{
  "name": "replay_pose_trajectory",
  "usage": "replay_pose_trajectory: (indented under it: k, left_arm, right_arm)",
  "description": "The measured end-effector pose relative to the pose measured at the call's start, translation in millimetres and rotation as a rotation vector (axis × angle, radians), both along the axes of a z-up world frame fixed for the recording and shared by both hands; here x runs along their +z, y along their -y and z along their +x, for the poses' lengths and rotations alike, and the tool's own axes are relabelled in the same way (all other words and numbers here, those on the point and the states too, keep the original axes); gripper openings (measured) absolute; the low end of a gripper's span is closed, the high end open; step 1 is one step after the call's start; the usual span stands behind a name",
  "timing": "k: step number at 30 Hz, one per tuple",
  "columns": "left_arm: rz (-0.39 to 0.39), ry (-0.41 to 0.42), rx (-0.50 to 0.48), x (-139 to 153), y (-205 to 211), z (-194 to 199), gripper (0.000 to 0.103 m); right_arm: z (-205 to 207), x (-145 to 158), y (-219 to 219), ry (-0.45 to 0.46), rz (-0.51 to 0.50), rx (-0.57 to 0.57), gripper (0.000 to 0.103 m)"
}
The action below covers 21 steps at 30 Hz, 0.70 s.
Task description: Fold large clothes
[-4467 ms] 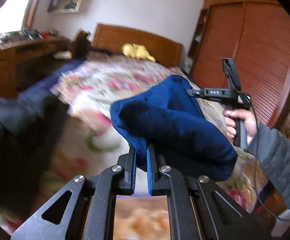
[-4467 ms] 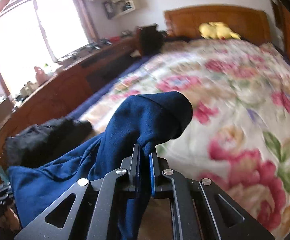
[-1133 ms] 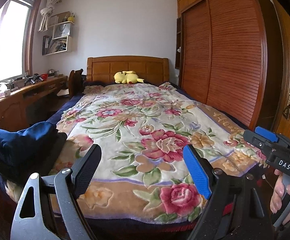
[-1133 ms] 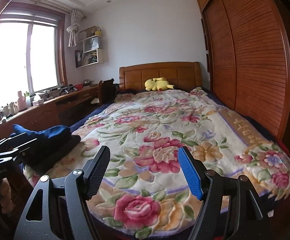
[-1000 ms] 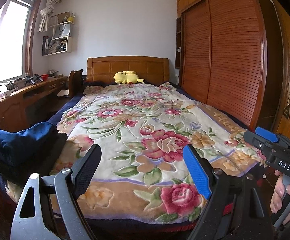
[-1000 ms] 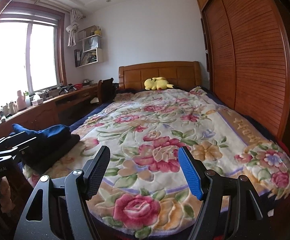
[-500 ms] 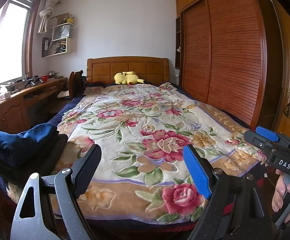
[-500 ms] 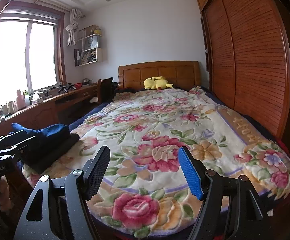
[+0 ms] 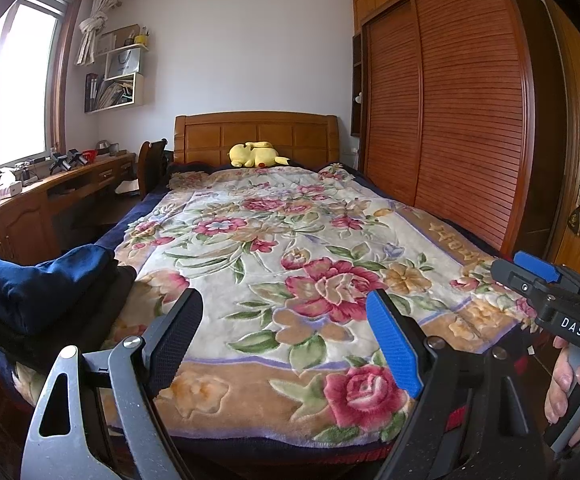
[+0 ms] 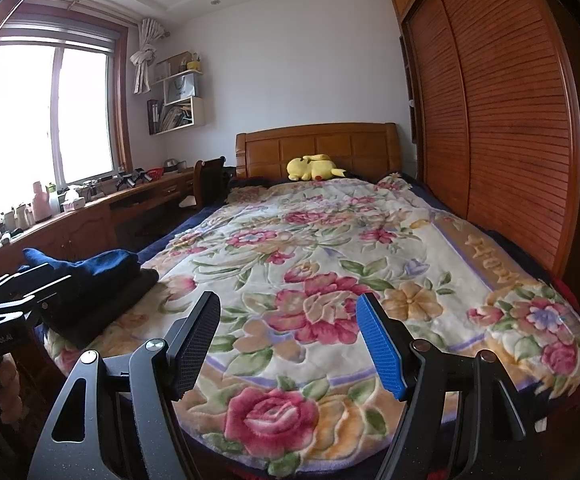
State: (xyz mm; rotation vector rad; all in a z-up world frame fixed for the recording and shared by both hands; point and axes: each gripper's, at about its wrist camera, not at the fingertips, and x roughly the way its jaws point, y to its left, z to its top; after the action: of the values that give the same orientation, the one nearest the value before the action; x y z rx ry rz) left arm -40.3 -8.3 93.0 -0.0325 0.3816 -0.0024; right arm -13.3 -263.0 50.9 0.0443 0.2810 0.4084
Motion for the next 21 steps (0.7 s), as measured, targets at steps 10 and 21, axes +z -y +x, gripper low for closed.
replay_pose_trajectory:
  k: [10, 21]
  left_arm:
    - [0.003, 0.0, 0.003, -0.8, -0.1, -0.7, 0.084]
    - [0.002, -0.001, 0.002, -2.0, -0.6, -1.3, 0.084]
  right_arm:
    - [-0.5, -0.2, -0.9, 0.002, 0.002, 0.001, 0.072]
    - [0.0, -1.7, -2.2, 0.006, -0.004, 0.0, 0.072]
